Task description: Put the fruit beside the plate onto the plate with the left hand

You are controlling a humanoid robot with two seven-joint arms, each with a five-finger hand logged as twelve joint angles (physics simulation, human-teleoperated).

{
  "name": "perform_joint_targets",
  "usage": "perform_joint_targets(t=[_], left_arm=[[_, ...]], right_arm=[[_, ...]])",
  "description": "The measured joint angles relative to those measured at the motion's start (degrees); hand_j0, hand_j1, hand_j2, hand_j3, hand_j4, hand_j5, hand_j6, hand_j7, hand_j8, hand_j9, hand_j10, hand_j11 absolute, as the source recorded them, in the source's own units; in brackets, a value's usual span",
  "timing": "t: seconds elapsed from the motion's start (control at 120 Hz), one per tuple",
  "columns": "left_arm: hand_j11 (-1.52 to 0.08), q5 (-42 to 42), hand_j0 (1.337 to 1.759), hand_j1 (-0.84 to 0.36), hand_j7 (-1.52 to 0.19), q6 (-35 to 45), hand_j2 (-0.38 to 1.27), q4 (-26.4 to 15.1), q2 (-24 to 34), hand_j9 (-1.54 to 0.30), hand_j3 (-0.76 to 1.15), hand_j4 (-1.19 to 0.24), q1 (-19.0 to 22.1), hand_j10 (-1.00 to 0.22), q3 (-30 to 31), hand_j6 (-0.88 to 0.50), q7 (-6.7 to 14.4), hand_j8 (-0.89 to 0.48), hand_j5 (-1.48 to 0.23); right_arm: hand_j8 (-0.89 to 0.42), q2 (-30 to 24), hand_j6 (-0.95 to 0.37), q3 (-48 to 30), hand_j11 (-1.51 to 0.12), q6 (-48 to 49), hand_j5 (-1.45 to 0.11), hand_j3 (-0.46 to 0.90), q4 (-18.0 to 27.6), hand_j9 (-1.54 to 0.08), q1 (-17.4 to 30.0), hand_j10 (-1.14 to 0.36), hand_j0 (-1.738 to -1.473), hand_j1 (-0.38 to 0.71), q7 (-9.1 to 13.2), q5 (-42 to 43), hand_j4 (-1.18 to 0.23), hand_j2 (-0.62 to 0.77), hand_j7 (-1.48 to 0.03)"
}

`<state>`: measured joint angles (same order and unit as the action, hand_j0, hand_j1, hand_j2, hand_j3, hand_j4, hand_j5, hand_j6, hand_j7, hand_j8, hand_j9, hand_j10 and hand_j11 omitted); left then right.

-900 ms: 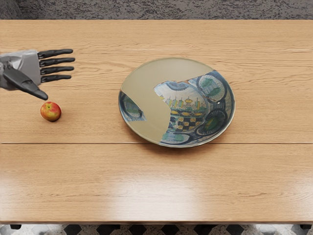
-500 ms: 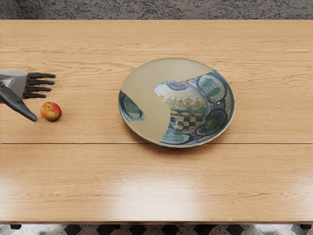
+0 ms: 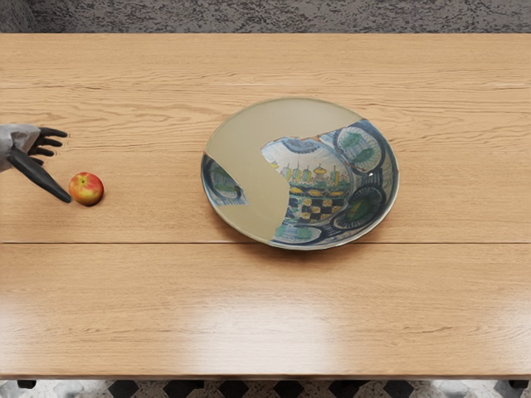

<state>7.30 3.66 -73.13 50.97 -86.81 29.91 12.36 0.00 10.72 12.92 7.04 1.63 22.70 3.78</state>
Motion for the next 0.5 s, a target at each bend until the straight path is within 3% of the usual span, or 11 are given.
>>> perform_joint_targets(t=[0.175,0.317,0.5], left_arm=[[-0.2,-0.01,1.658,0.17,-0.2,5.48,0.03,0.66,-4.55,-0.2,0.0,-0.15,-0.24,-0.15,2.88,-0.15,0.1,-0.15,-0.2],[-0.25,-0.31,1.658,0.12,-0.25,9.78,0.04,0.93,-12.44,-0.25,0.0,-0.19,-3.53,-0.19,8.38,-0.19,0.16,-0.19,-0.25],[-0.29,-0.56,1.658,0.08,-0.29,11.6,0.05,-0.02,-13.79,-0.29,0.0,-0.22,-3.54,-0.22,11.1,-0.22,0.67,-0.22,-0.29]], right_arm=[[0.0,0.0,0.0,0.0,0.0,0.0,0.0,0.0,0.01,0.0,-0.03,0.0,-1.658,-0.35,-0.01,0.0,0.0,0.0,0.0],[0.0,0.0,0.0,0.0,0.0,0.0,0.0,0.0,0.0,0.0,-0.01,0.0,-1.658,-0.35,-0.02,0.0,0.0,0.0,0.0],[0.0,0.0,0.0,0.0,0.0,0.0,0.0,0.0,0.0,0.0,0.0,0.0,-1.658,-0.35,0.0,0.0,0.0,0.0,0.0]])
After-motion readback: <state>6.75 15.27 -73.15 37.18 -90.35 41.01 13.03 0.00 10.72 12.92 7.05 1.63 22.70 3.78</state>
